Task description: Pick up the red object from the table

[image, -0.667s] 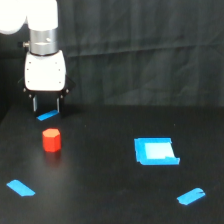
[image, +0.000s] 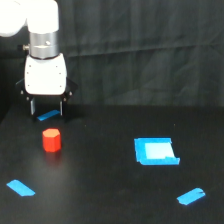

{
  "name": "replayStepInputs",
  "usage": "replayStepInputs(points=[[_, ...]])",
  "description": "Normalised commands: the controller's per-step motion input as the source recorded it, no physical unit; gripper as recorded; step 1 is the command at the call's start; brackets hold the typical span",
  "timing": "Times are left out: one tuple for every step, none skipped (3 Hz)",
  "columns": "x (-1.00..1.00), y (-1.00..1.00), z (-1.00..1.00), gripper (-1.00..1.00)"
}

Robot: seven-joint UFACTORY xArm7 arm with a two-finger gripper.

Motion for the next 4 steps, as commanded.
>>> replayStepInputs(points=[[0.15, -0.79, -0.04, 0.99], [0.14, -0.86, -0.05, 0.99], [0.07, -0.88, -0.05, 0.99], [0.01, -0.85, -0.09, 0.97]])
